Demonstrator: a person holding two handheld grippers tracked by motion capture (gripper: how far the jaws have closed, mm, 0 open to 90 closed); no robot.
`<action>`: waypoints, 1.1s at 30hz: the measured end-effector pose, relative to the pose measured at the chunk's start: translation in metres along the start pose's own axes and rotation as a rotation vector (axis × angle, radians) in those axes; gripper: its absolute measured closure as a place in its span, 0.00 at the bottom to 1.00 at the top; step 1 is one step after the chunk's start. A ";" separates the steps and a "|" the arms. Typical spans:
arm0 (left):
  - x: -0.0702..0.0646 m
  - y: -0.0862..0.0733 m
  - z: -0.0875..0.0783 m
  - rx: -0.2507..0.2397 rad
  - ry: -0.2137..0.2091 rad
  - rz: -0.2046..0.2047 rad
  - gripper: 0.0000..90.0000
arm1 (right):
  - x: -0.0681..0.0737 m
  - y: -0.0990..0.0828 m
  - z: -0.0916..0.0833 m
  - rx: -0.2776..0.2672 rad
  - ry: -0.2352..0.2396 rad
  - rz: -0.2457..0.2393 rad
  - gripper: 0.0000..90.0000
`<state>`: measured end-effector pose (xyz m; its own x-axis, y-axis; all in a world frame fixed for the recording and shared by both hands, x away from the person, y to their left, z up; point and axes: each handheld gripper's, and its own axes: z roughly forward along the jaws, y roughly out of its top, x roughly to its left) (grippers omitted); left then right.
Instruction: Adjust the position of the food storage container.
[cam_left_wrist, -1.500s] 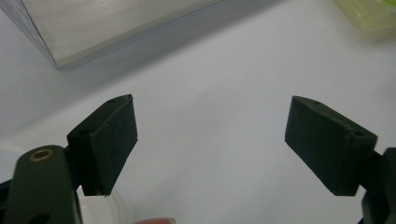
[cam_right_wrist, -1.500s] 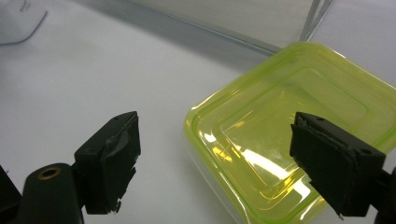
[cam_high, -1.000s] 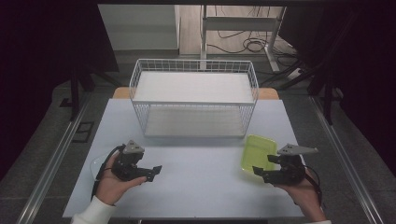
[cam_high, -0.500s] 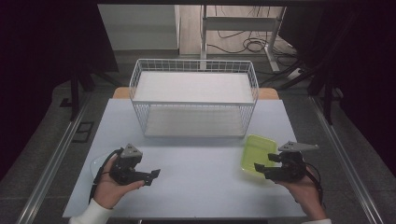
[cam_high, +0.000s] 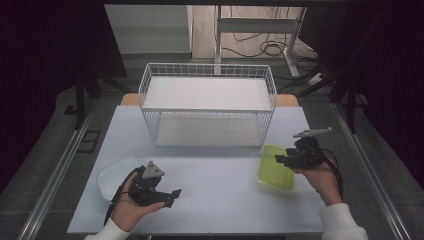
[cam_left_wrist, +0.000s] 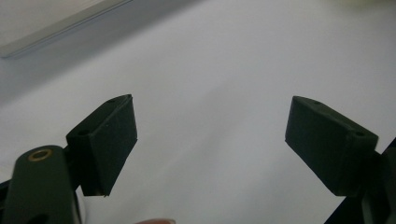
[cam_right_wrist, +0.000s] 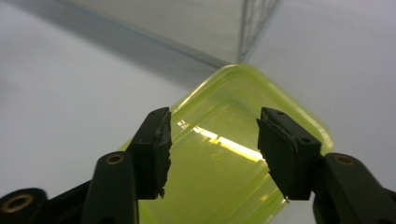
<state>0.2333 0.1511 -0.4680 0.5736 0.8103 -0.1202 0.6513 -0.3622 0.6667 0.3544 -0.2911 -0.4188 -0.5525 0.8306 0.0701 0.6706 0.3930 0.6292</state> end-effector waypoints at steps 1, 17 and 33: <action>0.001 0.000 0.001 0.004 -0.003 -0.005 0.18 | -0.003 0.002 0.002 0.007 -0.004 0.002 0.53; 0.004 -0.003 0.006 0.028 -0.001 -0.003 0.18 | -0.047 0.030 0.044 0.135 -0.085 -0.005 0.99; 0.001 -0.005 0.011 0.044 0.004 0.007 0.18 | -0.048 0.029 0.056 0.159 -0.144 -0.099 0.99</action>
<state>0.2360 0.1492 -0.4794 0.5764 0.8095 -0.1122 0.6686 -0.3882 0.6343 0.4284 -0.2973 -0.4474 -0.5510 0.8280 -0.1044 0.6922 0.5233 0.4970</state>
